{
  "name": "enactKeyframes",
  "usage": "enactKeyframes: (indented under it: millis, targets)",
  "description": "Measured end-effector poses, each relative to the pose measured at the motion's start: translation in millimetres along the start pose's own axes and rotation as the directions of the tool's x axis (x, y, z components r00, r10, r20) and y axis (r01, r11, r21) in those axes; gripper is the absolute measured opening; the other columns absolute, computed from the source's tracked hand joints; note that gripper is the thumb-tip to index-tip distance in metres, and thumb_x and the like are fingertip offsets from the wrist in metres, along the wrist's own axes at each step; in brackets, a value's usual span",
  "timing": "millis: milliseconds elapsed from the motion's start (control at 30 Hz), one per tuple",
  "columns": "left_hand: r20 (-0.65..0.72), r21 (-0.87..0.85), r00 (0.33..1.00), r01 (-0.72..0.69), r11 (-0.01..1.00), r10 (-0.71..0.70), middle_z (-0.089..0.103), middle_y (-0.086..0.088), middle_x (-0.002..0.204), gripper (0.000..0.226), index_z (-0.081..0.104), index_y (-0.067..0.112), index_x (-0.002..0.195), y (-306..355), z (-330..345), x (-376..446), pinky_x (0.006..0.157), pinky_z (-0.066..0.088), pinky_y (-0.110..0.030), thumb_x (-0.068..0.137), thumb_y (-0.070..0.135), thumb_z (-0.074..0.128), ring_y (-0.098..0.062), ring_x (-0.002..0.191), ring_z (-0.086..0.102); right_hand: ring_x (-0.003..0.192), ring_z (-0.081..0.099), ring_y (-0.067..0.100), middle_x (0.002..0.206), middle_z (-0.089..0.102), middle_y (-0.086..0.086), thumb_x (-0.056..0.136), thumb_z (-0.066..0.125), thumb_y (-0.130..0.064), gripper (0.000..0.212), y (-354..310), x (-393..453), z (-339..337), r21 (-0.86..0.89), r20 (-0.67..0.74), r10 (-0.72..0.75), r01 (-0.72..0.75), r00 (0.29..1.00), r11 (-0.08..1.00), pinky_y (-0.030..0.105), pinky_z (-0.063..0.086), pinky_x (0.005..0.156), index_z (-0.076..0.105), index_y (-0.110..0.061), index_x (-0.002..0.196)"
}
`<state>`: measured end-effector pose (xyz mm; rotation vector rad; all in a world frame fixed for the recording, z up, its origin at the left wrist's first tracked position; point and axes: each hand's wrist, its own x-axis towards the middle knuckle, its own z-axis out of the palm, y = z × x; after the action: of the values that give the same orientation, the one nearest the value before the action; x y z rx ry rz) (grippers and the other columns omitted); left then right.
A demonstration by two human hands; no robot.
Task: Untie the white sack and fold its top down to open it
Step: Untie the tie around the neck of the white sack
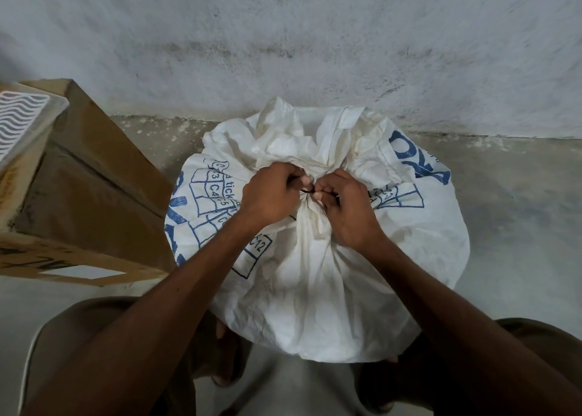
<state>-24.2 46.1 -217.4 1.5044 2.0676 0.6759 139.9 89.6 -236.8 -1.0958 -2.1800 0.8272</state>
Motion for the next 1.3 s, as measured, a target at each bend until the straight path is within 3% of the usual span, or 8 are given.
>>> enactKeyframes:
  millis: [133,367,533,667,900,1100,1200,1300]
  targets:
    - [0.105,-0.211,0.994,-0.003,0.978,0.026,0.075,0.003,0.084,0.021,0.078,0.017,0.096,-2.8,-8.6,2.4,0.081,0.051,-0.032,0.099,0.030,0.061,-0.012,0.078,0.066,0.073,0.052,0.006,0.086,0.059,0.005,0.085,0.065,0.007,0.013,3.9,0.5,4.3,0.032,-0.042,0.064,-0.063,0.997,0.998,0.004,0.036,0.072,0.065,-0.005,0.081]
    - [0.305,-0.493,0.944,0.272,0.826,-0.129,0.079,-0.004,0.100,0.042,0.080,0.007,0.097,-7.6,-32.0,1.1,0.100,0.051,-0.033,0.074,-0.014,0.051,-0.015,0.107,0.070,0.080,0.062,0.016,0.088,0.067,0.009,0.087,0.067,0.006,0.008,10.6,1.1,7.8,0.091,-0.061,0.111,-0.105,0.992,0.990,0.008,0.044,0.074,0.070,-0.001,0.086]
    - [0.228,-0.389,0.974,0.091,0.917,-0.001,0.078,0.012,0.091,0.025,0.081,0.018,0.101,-5.0,-17.2,-4.2,0.086,0.051,-0.016,0.084,0.001,0.073,0.002,0.090,0.070,0.079,0.066,0.016,0.085,0.070,0.008,0.089,0.067,0.000,0.004,17.3,3.7,12.2,0.108,-0.042,0.142,-0.137,0.989,0.985,0.021,0.049,0.075,0.071,-0.003,0.088]
    - [-0.042,-0.104,0.992,-0.126,0.987,0.122,0.076,0.016,0.083,0.011,0.079,0.031,0.096,-3.8,7.6,-9.0,0.083,0.055,-0.027,0.086,0.026,0.074,-0.002,0.082,0.070,0.076,0.065,0.015,0.082,0.069,0.006,0.089,0.066,-0.004,0.005,19.9,3.4,11.8,0.118,-0.031,0.146,-0.141,0.989,0.983,0.024,0.049,0.074,0.070,-0.004,0.087]
    - [-0.065,0.095,0.952,-0.293,0.951,0.300,0.065,0.007,0.070,0.014,0.071,0.021,0.095,1.8,15.7,-9.6,0.065,0.051,-0.033,0.092,0.022,0.058,-0.019,0.068,0.062,0.076,0.065,0.006,0.080,0.071,-0.001,0.089,0.066,-0.002,0.008,13.7,0.0,8.4,0.149,-0.042,0.147,-0.139,0.988,0.979,0.018,0.048,0.074,0.072,-0.006,0.086]
    - [-0.018,0.070,0.938,-0.344,0.936,0.346,0.045,0.016,0.061,0.015,0.058,0.018,0.084,-3.8,11.4,-7.4,0.061,0.033,-0.029,0.096,0.018,0.050,-0.009,0.059,0.046,0.089,0.061,0.012,0.094,0.069,0.006,0.091,0.066,-0.011,0.009,13.1,-1.1,2.9,-0.040,-0.004,-0.074,0.074,0.997,0.996,0.022,0.046,0.083,0.073,-0.007,0.094]
    - [-0.012,0.066,0.962,-0.270,0.960,0.272,0.054,0.011,0.067,0.014,0.058,0.026,0.084,-1.2,11.7,-9.1,0.060,0.038,-0.030,0.094,0.027,0.048,-0.013,0.066,0.052,0.087,0.067,0.014,0.093,0.071,0.005,0.087,0.069,-0.011,0.007,10.0,-1.7,2.1,0.099,-0.069,0.015,-0.008,0.997,0.995,0.024,0.051,0.082,0.074,-0.008,0.092]
    - [0.053,-0.185,0.992,-0.102,0.977,0.114,0.064,0.005,0.069,0.018,0.066,0.018,0.084,3.9,10.6,-6.8,0.066,0.044,-0.028,0.096,0.020,0.052,-0.008,0.064,0.056,0.086,0.070,0.012,0.091,0.073,0.002,0.087,0.072,-0.002,0.012,6.0,0.3,5.5,0.265,-0.090,0.179,-0.149,0.980,0.953,0.026,0.055,0.083,0.073,-0.014,0.090]
